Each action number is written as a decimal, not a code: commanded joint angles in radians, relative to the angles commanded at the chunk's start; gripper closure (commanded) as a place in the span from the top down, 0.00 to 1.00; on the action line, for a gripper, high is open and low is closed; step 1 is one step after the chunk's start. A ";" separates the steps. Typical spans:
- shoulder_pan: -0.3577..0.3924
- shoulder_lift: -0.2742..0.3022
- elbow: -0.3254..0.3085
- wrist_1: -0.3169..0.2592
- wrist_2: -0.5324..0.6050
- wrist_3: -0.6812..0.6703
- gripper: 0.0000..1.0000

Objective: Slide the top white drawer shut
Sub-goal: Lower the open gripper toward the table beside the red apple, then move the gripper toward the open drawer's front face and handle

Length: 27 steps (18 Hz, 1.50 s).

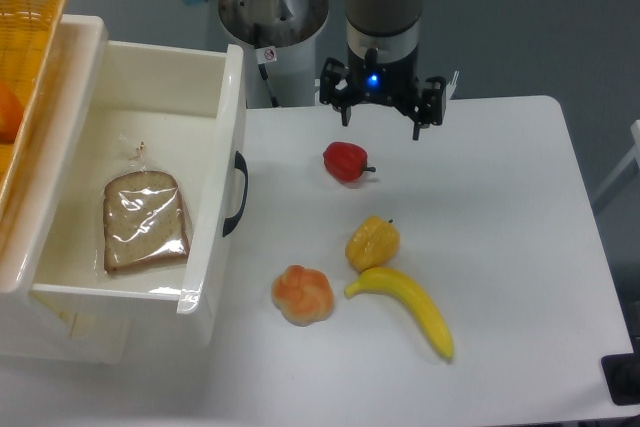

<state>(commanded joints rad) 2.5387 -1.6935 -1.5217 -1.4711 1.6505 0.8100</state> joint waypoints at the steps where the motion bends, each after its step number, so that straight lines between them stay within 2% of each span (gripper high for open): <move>1: -0.002 -0.006 -0.002 0.000 0.000 0.001 1.00; 4: -0.002 -0.034 0.011 -0.002 -0.002 -0.005 1.00; 9: -0.002 -0.040 -0.026 0.002 0.000 -0.015 1.00; 13: -0.009 -0.066 -0.047 0.008 0.000 -0.089 1.00; 16: -0.017 -0.066 -0.092 0.046 -0.003 -0.094 1.00; 20: -0.020 -0.083 -0.104 0.052 -0.003 -0.115 1.00; 23: -0.026 -0.110 -0.103 0.057 -0.005 -0.167 1.00; 26: -0.057 -0.149 -0.103 0.109 -0.026 -0.231 1.00; 27: -0.061 -0.164 -0.101 0.109 -0.058 -0.254 1.00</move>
<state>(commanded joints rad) 2.4774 -1.8575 -1.6230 -1.3622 1.5926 0.5555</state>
